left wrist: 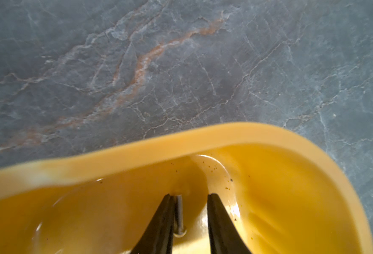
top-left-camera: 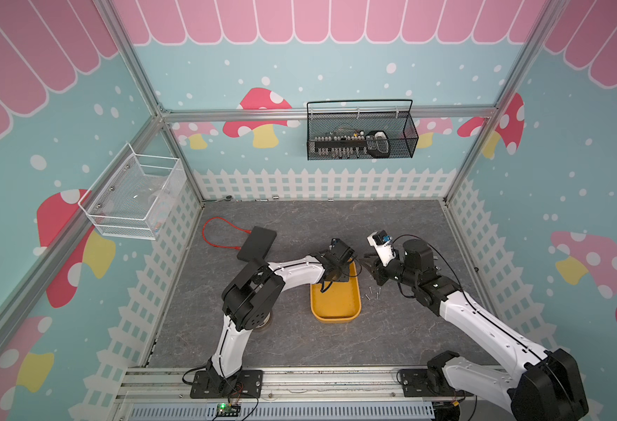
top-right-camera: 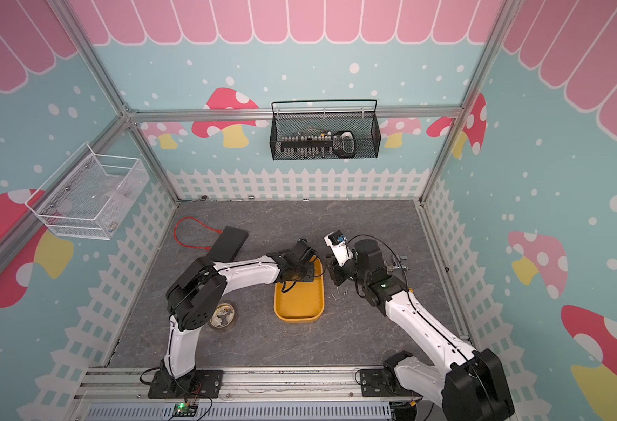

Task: Take out the screws from the storage box
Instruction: Pick up the screw from the storage box, then place the screw at the center of the board.

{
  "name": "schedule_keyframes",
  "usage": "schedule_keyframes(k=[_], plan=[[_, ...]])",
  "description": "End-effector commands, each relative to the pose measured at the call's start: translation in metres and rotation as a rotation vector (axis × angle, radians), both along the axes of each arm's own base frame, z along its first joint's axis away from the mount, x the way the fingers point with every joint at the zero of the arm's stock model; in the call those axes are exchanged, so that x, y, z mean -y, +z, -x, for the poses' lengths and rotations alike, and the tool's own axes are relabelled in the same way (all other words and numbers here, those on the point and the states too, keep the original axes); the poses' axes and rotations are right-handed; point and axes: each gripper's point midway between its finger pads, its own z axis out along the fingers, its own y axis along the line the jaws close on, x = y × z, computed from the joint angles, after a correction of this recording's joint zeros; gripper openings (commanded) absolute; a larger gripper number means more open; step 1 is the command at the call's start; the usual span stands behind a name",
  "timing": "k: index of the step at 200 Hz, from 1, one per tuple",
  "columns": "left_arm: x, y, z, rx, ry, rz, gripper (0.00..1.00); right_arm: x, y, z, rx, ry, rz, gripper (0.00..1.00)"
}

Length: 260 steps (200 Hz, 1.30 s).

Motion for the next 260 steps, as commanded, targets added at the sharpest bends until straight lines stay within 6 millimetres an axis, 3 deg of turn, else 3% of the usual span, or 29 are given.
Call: schedule_keyframes(k=[1, 53, 62, 78, 102, 118, 161, 189, 213, 238, 260], plan=[[-0.015, -0.030, 0.015, -0.078, -0.014, -0.079, 0.26, 0.001, 0.002, 0.002, 0.006, 0.004, 0.000, 0.27], [-0.026, -0.041, 0.025, -0.112, -0.023, -0.121, 0.23, 0.001, 0.011, 0.001, 0.015, 0.009, 0.007, 0.28], [-0.026, -0.043, 0.025, -0.107, -0.025, -0.131, 0.18, 0.001, 0.013, 0.001, 0.017, 0.009, 0.007, 0.28], [-0.023, -0.050, 0.028, -0.126, -0.040, -0.135, 0.00, 0.000, 0.016, 0.001, 0.022, 0.012, 0.003, 0.28], [-0.020, -0.051, 0.032, -0.141, -0.045, -0.119, 0.00, -0.001, 0.024, 0.001, 0.027, 0.013, -0.010, 0.28], [-0.018, -0.030, 0.026, -0.104, -0.037, -0.091, 0.00, 0.001, 0.029, 0.002, 0.044, 0.009, -0.016, 0.28], [-0.002, 0.066, -0.002, 0.035, -0.024, 0.103, 0.00, 0.006, 0.042, 0.005, 0.080, -0.016, -0.037, 0.28], [-0.005, 0.109, -0.006, 0.072, -0.028, 0.197, 0.00, 0.009, 0.040, 0.007, 0.084, -0.027, -0.029, 0.28], [-0.024, 0.134, 0.000, 0.084, -0.014, 0.251, 0.00, 0.009, 0.037, 0.010, 0.078, -0.024, -0.031, 0.28], [-0.074, 0.150, 0.003, 0.123, 0.053, 0.241, 0.00, 0.012, 0.036, 0.012, 0.081, -0.030, -0.024, 0.28], [-0.124, 0.139, 0.011, 0.127, 0.128, 0.202, 0.00, 0.013, 0.033, 0.013, 0.080, -0.033, -0.020, 0.28]])
